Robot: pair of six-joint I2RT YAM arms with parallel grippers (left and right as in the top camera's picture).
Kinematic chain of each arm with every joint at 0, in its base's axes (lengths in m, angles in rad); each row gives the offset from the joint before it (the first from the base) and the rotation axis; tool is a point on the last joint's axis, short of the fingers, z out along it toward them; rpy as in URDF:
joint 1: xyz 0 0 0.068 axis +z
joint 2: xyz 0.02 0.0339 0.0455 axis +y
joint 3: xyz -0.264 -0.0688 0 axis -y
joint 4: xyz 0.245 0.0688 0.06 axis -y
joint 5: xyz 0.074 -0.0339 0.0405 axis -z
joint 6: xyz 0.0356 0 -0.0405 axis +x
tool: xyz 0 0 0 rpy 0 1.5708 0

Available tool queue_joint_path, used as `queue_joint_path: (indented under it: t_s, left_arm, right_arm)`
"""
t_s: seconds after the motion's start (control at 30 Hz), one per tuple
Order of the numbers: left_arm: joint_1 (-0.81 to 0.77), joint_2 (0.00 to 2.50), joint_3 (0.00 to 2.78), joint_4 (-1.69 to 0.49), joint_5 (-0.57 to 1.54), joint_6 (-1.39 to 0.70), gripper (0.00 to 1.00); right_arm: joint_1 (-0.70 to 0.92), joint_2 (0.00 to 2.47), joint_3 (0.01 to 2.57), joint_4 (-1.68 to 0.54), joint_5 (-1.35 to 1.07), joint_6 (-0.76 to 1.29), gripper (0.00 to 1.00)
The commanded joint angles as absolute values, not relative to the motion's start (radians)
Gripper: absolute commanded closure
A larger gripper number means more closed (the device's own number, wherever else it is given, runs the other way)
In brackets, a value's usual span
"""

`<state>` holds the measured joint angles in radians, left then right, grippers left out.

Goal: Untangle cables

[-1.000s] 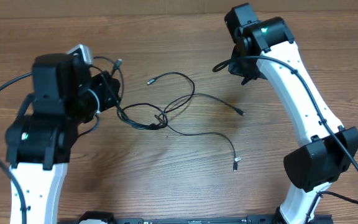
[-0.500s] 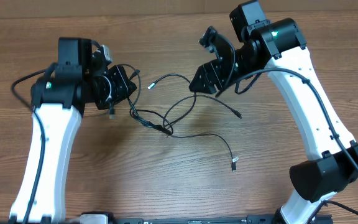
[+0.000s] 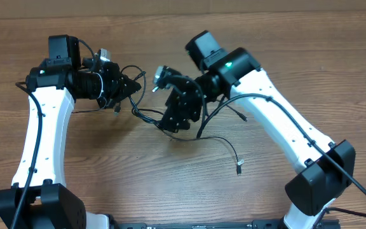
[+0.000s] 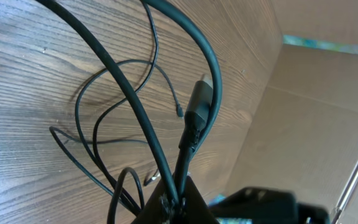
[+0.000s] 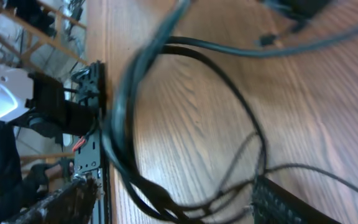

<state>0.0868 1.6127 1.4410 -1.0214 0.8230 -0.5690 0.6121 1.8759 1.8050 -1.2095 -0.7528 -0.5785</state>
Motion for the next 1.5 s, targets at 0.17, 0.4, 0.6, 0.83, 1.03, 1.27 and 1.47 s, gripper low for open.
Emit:
queue_joint_path:
  t_s: [0.17, 0.4, 0.6, 0.83, 1.03, 1.27, 1.47]
  left_arm:
    - [0.099, 1.612, 1.458, -1.008, 0.799, -0.584, 0.96]
    - [0.101, 1.611, 1.458, -0.982, 0.804, -0.606, 0.96]
    - [0.101, 1.611, 1.458, -0.991, 0.685, -0.574, 0.96]
    - [0.101, 1.611, 1.458, -1.071, 0.289, -0.465, 0.77]
    - [0.085, 1.611, 1.458, -1.107, 0.281, -0.283, 0.39]
    - [0.083, 1.608, 1.458, -1.141, 0.520, -0.157, 0.53]
    - [-0.023, 1.608, 1.449, -1.100, 0.587, -0.253, 0.60]
  right_arm:
    - [0.642, 1.859, 1.781, -1.216, -0.770, -0.604, 0.25]
    - [0.645, 1.859, 1.631, -1.083, -0.735, -0.594, 0.36]
    - [0.642, 1.859, 1.629, -1.023, -0.737, -0.590, 0.96]
    - [0.579, 1.845, 1.703, -1.077, -0.754, -0.249, 0.96]
    - [0.530, 1.839, 1.715, -1.109, -0.790, -0.035, 0.96]
    - [0.499, 1.839, 1.715, -1.102, -0.787, 0.170, 0.96]
    - [0.476, 1.839, 1.715, -1.085, -0.788, 0.184, 0.96]
